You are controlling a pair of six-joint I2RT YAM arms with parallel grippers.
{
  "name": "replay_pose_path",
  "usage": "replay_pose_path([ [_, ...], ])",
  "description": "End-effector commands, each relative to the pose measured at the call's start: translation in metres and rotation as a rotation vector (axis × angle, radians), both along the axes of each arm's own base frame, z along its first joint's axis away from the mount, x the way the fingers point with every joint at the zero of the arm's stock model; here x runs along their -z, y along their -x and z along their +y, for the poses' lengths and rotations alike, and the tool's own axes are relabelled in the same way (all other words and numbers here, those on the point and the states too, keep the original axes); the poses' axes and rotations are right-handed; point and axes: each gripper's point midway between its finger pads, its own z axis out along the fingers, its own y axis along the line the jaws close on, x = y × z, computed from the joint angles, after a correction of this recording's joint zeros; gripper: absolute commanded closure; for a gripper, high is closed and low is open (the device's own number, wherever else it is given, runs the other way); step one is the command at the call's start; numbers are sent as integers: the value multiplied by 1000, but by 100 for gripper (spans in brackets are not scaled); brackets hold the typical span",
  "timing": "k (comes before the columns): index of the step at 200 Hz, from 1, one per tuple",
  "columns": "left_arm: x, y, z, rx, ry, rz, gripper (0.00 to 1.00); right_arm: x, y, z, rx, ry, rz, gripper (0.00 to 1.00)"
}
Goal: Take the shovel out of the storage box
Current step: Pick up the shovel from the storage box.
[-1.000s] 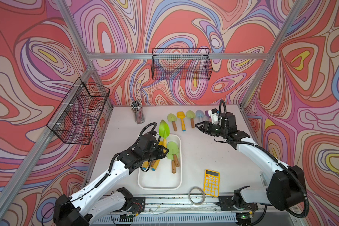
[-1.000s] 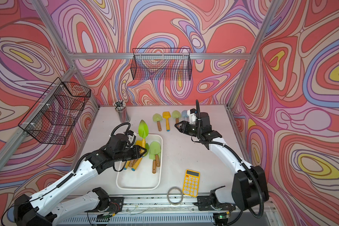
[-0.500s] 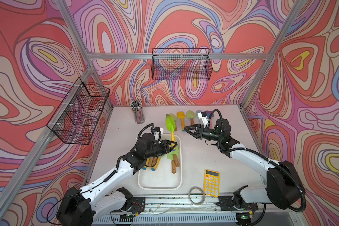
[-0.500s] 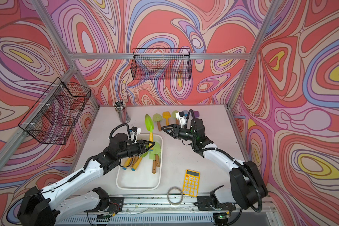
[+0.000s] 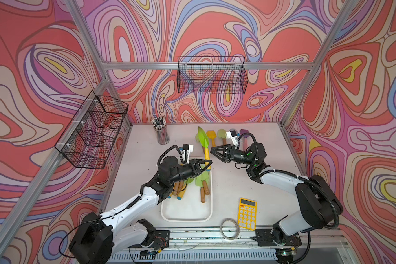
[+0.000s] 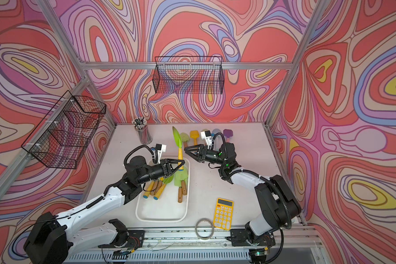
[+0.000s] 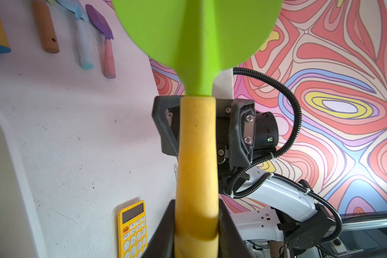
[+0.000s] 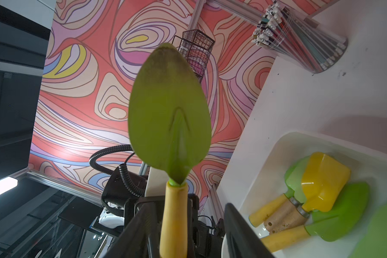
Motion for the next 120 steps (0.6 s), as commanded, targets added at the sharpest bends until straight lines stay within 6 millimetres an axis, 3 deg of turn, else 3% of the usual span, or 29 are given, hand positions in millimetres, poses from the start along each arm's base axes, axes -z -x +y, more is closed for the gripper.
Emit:
replay_pose_path([
  [1, -17, 3, -4, 42, 70, -42, 100, -22, 10, 6, -49, -70, -53, 46],
  [73, -28, 5, -7, 69, 130, -65, 100, -29, 8, 11, -90, -137, -30, 60],
  [120, -24, 9, -6, 79, 130, -58, 100, -38, 8, 10, -122, -227, -25, 61],
])
